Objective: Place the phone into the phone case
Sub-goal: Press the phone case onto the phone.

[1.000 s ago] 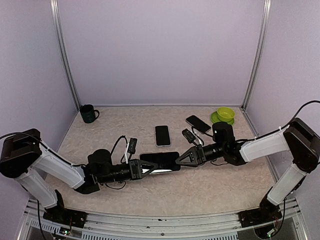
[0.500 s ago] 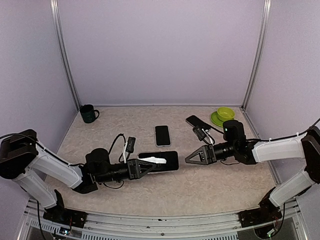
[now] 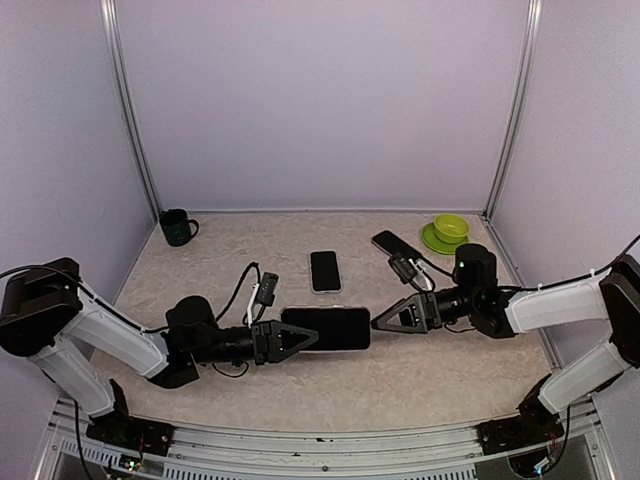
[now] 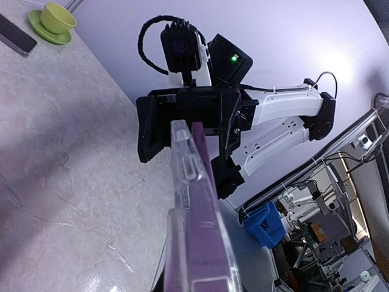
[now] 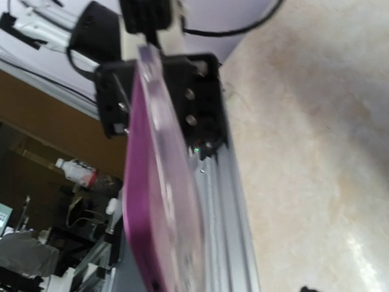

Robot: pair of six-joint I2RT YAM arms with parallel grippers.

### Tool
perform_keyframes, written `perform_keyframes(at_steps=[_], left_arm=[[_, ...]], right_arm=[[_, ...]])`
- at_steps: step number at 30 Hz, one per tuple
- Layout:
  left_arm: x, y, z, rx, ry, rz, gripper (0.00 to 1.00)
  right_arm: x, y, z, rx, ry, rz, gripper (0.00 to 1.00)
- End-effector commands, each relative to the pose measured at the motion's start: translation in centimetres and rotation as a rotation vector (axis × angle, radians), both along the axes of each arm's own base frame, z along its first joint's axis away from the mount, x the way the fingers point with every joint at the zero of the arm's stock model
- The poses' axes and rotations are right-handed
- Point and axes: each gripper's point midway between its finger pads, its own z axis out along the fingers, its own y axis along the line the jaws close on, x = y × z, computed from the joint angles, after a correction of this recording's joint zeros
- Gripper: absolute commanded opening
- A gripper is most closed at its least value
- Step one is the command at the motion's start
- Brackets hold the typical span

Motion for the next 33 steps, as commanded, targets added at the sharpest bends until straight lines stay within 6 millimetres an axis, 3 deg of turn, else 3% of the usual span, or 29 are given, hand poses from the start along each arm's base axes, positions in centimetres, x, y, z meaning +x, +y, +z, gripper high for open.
perform_keyframes(at_steps=[1, 7, 15, 26, 33], left_arm=[[-1.8, -0.9, 4.0, -0.144, -0.090, -0.102, 0.00], [-2.1, -1.8, 3.6, -0.145, -0.078, -0.134, 0.00], [-2.1, -2.2, 3.1, -0.150, -0.062, -0.147, 0.00], [-1.8, -2.0, 2.8, -0.145, -0.052, -0.126, 0.00], [-1.7, -2.0, 2.7, -0.145, -0.050, -0.124, 0.00]], right_arm=[[-0.4, 0.0, 1.6, 0.062, -0.015, 0.046, 0.72], [-1.2, 0.4, 2.5, 0.106, -0.014, 0.089, 0.70], [-2.8, 0.5, 3.7, 0.172, 0.007, 0.182, 0.51], [-2.7, 1.8, 2.3, 0.123, 0.021, 0.187, 0.42], [-2.7, 2.0, 2.3, 0.117, 0.016, 0.182, 0.20]])
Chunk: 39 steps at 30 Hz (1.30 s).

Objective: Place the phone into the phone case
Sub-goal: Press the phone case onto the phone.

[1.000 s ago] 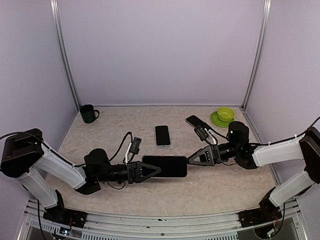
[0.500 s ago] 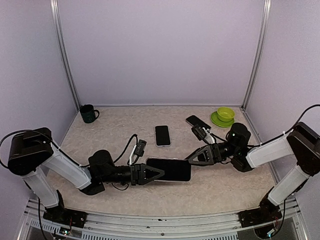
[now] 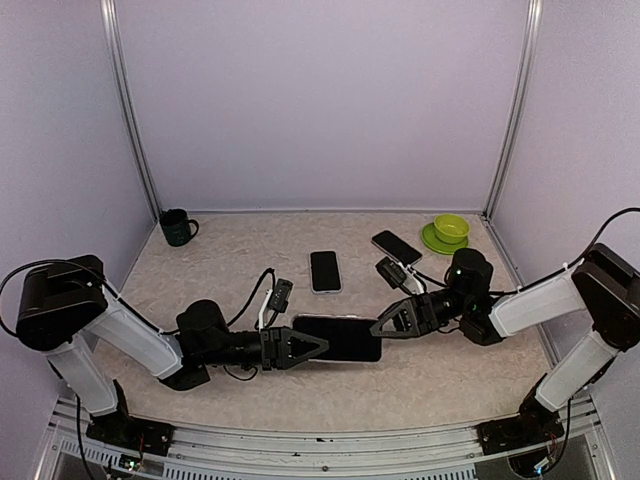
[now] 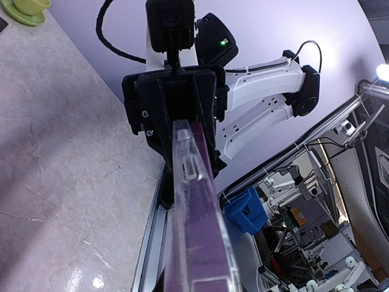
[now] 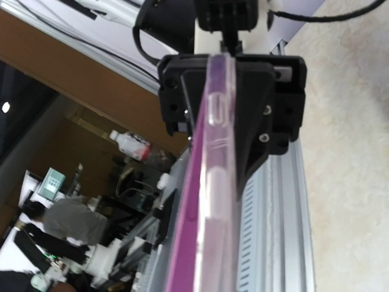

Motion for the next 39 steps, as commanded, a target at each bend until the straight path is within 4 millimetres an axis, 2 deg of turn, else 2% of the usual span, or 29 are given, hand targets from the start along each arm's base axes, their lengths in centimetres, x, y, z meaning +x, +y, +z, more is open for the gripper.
perform_keyframes(at_steps=[1, 4, 6, 9, 12, 14, 16, 18, 19, 23, 25, 32, 39], left_arm=[[0.0, -0.1, 3.3, -0.112, -0.065, 0.001, 0.00], [0.1, -0.2, 3.0, -0.105, -0.058, 0.003, 0.00], [0.3, -0.2, 2.7, -0.094, -0.051, 0.012, 0.06], [0.9, -0.2, 1.9, -0.063, -0.037, 0.038, 0.13], [1.4, -0.2, 1.3, -0.029, -0.033, 0.064, 0.14], [1.7, -0.3, 1.2, -0.011, -0.038, 0.081, 0.12], [1.9, -0.2, 0.9, 0.009, -0.043, 0.095, 0.03], [2.1, -0.1, 0.8, 0.023, -0.055, 0.111, 0.00], [2.1, 0.0, 0.7, 0.027, -0.060, 0.112, 0.00], [2.1, 0.3, 1.3, 0.013, -0.081, 0.123, 0.00], [2.1, 0.7, 1.9, -0.005, -0.091, 0.132, 0.00], [2.1, 2.1, 3.3, -0.065, -0.114, 0.169, 0.00], [2.0, 2.5, 3.7, -0.097, -0.112, 0.172, 0.00]], right_arm=[[0.0, 0.5, 0.9, 0.015, -0.034, 0.003, 0.17], [0.1, 0.6, 1.0, 0.016, -0.033, 0.003, 0.06], [0.2, 0.7, 1.0, 0.008, -0.028, -0.001, 0.00], [1.0, 1.1, 0.4, -0.028, -0.023, -0.034, 0.00], [1.9, 1.3, -0.4, -0.085, -0.024, -0.082, 0.00], [2.2, 1.3, -0.5, -0.101, -0.029, -0.100, 0.00], [2.3, 1.4, -0.4, -0.110, -0.039, -0.106, 0.00], [2.2, 1.3, -0.1, -0.105, -0.045, -0.102, 0.00], [2.1, 1.3, 0.1, -0.102, -0.048, -0.097, 0.03], [1.9, 1.3, 0.0, -0.103, -0.038, -0.081, 0.30], [1.8, 1.2, -0.2, -0.105, -0.027, -0.071, 0.38], [1.4, 1.2, -0.5, -0.094, -0.010, -0.065, 0.47], [1.2, 1.9, -1.4, -0.113, -0.004, -0.069, 0.48]])
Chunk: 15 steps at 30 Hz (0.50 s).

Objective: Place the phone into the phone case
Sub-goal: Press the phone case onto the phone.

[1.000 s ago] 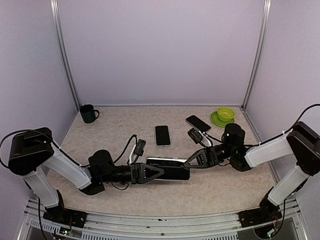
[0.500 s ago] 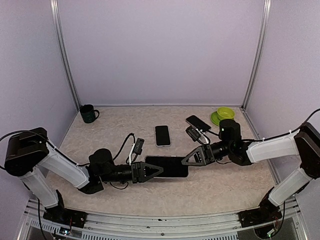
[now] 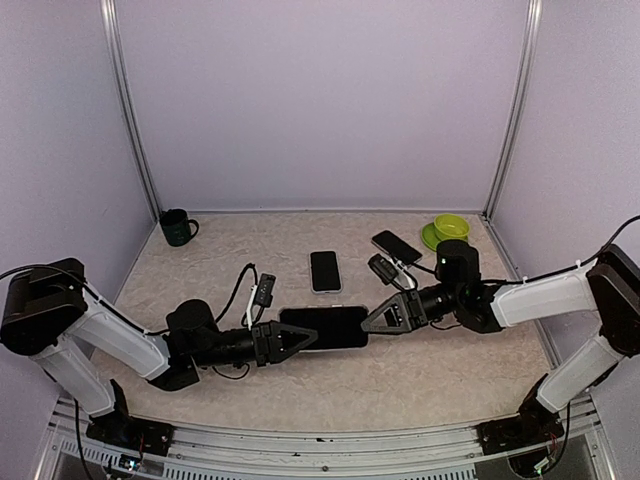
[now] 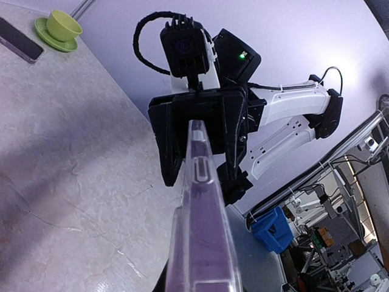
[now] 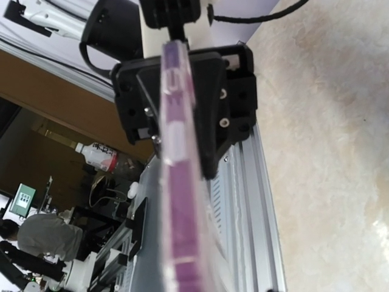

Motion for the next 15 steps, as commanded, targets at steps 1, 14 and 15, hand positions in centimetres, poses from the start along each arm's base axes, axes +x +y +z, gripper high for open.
perform_keyframes(at_steps=[1, 14, 15], left_arm=[[-0.03, 0.62, 3.79, -0.132, -0.077, 0.015, 0.00], [0.04, 0.57, 3.32, -0.131, -0.063, 0.019, 0.00], [0.01, 0.50, 3.27, -0.130, -0.062, 0.018, 0.00]], right_arm=[[-0.51, 0.71, -0.91, -0.009, 0.008, 0.006, 0.48], [-1.38, 1.12, -1.53, -0.014, 0.013, 0.030, 0.21], [-1.30, 1.14, -1.50, -0.015, 0.012, 0.026, 0.16]])
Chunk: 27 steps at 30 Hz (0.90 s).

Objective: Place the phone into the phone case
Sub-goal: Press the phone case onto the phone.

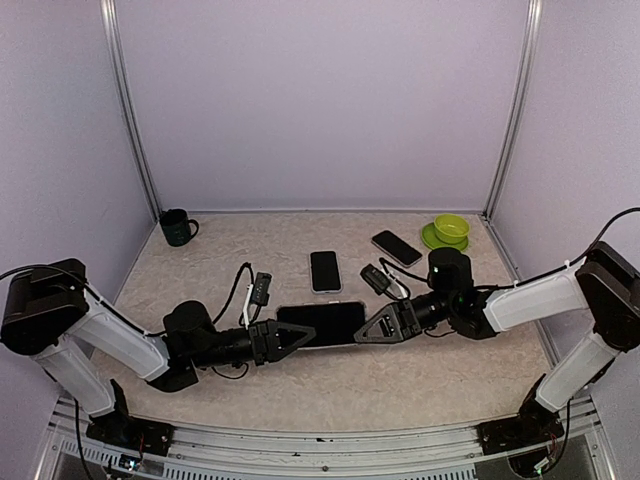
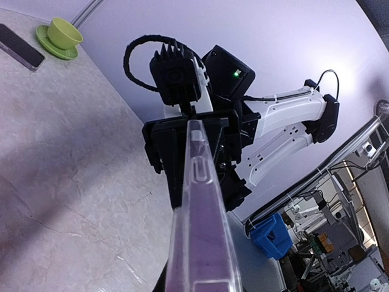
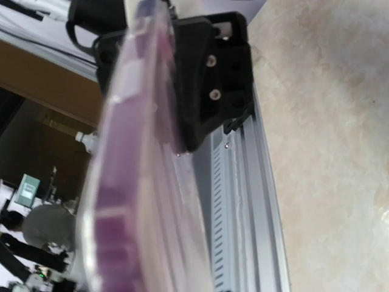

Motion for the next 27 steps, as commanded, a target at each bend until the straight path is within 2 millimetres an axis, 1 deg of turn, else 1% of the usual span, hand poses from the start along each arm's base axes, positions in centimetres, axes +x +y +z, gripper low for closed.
perform_keyframes(at_steps=[1, 2, 3, 4, 5, 7, 9, 10, 12, 13, 14, 18, 21, 23, 24, 26, 27], left_arm=[[-0.1, 0.1, 2.7, -0.096, -0.056, -0.001, 0.00], [-0.2, 0.0, 2.6, -0.095, -0.056, -0.002, 0.00], [-0.2, -0.1, 2.6, -0.092, -0.055, -0.003, 0.04], [-0.1, -0.1, 2.5, -0.088, -0.053, -0.003, 0.10], [-0.1, -0.2, 2.4, -0.085, -0.051, -0.002, 0.14], [-0.1, -0.2, 2.2, -0.078, -0.048, -0.003, 0.16], [-0.1, -0.1, 2.1, -0.071, -0.047, -0.001, 0.15], [-0.1, -0.1, 2.0, -0.068, -0.048, 0.001, 0.12], [0.0, -0.1, 1.9, -0.061, -0.045, 0.006, 0.03], [0.0, -0.1, 1.8, -0.059, -0.044, 0.008, 0.00], [0.0, -0.1, 1.9, -0.060, -0.046, 0.008, 0.00], [0.0, -0.1, 1.8, -0.053, -0.040, 0.006, 0.00], [0.0, -0.1, 1.7, -0.048, -0.038, 0.002, 0.00], [0.0, -0.2, 1.6, -0.040, -0.035, -0.001, 0.00], [-0.1, -0.2, 1.5, -0.035, -0.035, -0.003, 0.00], [-0.1, -0.3, 1.5, -0.026, -0.036, -0.003, 0.00], [0.0, -0.4, 1.2, -0.009, -0.031, -0.004, 0.00]], right_arm=[[-0.1, 0.2, 0.0, 0.001, -0.014, -0.010, 0.11], [0.1, 0.2, -0.1, -0.005, -0.016, -0.017, 0.04], [0.2, 0.2, -0.2, -0.011, -0.018, -0.023, 0.00], [0.3, 0.3, -0.3, -0.016, -0.025, -0.026, 0.00], [0.4, 0.3, -0.4, -0.026, -0.027, -0.034, 0.00], [0.4, 0.2, -0.4, -0.031, -0.041, -0.038, 0.00], [0.3, 0.2, -0.3, -0.029, -0.050, -0.036, 0.00], [0.4, 0.1, -0.2, -0.030, -0.055, -0.037, 0.00], [0.4, 0.1, -0.3, -0.041, -0.066, -0.041, 0.00], [0.5, 0.1, -0.4, -0.051, -0.074, -0.050, 0.00], [0.6, 0.0, -0.5, -0.063, -0.083, -0.055, 0.04], [1.6, -0.2, -1.6, -0.131, -0.139, -0.107, 0.36], [2.4, -0.9, -2.1, -0.178, -0.223, -0.167, 0.50], [3.0, -1.5, -1.9, -0.196, -0.294, -0.219, 0.59], [3.3, -1.8, -1.7, -0.200, -0.333, -0.247, 0.66], [3.8, -2.4, -1.0, -0.200, -0.411, -0.296, 0.83], [4.0, -2.8, -0.2, -0.189, -0.457, -0.325, 0.94]])
